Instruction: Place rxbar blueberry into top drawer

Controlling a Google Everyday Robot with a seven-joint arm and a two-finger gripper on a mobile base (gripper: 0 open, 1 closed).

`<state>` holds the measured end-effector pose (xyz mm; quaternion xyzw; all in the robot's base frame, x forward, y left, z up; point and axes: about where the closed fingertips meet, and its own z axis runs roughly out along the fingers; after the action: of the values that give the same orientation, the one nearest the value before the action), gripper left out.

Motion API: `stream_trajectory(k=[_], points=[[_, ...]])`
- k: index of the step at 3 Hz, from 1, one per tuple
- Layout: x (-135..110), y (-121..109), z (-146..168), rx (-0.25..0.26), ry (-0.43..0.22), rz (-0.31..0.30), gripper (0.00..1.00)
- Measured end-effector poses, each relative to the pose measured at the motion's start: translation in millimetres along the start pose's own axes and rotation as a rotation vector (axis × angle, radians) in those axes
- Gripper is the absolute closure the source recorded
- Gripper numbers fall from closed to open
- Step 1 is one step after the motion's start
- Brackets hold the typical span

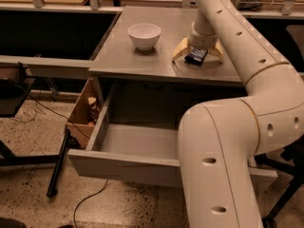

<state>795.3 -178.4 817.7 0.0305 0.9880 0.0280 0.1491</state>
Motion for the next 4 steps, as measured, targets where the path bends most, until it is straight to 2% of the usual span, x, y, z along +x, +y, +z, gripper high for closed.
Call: stream_trajectory(k=[3,4], points=[[-6.8,4.2,-17.2,-0.008,0.001,0.014,0.85],[-5.8,4.7,-19.9,-0.008,0.001,0.013,1.00]])
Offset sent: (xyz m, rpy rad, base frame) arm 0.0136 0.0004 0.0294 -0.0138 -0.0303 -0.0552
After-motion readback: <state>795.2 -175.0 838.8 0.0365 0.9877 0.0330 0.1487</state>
